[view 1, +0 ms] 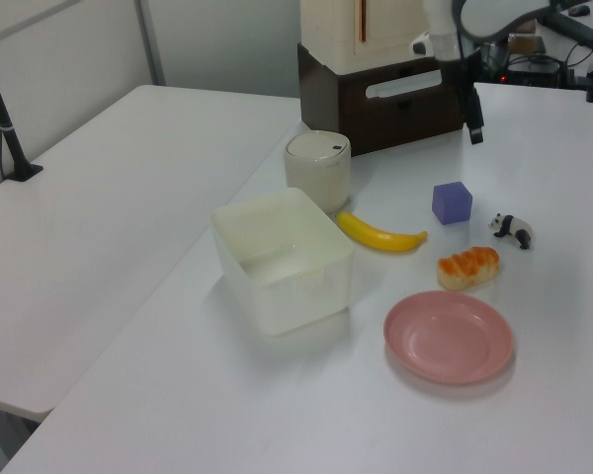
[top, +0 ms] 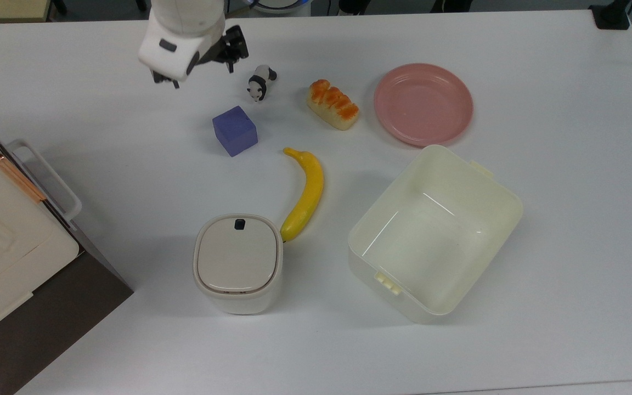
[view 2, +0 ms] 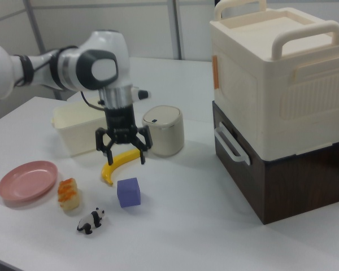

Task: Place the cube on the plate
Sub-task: 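Close the gripper on the purple cube and lift it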

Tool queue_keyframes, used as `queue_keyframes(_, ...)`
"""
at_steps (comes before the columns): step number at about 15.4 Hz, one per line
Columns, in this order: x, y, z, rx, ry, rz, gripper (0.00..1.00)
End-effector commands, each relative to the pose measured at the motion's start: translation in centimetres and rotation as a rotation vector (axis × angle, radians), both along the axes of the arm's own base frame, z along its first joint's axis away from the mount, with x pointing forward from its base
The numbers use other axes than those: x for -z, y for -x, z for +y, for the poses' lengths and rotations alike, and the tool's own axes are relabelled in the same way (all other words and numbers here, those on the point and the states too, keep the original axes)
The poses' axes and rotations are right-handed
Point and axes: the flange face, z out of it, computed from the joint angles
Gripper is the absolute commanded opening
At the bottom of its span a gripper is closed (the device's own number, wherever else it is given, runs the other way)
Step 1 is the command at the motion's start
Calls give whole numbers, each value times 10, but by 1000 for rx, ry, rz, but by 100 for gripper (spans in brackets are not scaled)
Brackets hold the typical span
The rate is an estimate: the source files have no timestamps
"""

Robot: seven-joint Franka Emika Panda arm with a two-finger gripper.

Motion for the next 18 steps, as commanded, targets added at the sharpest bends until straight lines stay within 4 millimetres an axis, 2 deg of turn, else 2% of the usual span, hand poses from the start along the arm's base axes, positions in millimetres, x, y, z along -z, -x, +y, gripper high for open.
queue_keyframes(1,40,-6,0,-65,1,9,100)
queue_keyframes(4,75,-14,14,-106,9,45,100)
queue_keyframes(5,88,-14,28,-138,10,60,100)
queue_keyframes(7,108,-17,39,-177,24,88,100)
queue_keyframes(9,117,-18,49,-201,26,102,100)
queue_keyframes(11,125,-18,49,-213,36,116,99)
queue_keyframes(14,132,-23,49,-211,39,87,65)
queue_keyframes(15,132,-24,50,-213,39,84,51)
queue_keyframes(16,129,-24,50,-212,40,85,41)
queue_keyframes(18,113,-22,60,-218,41,71,38)
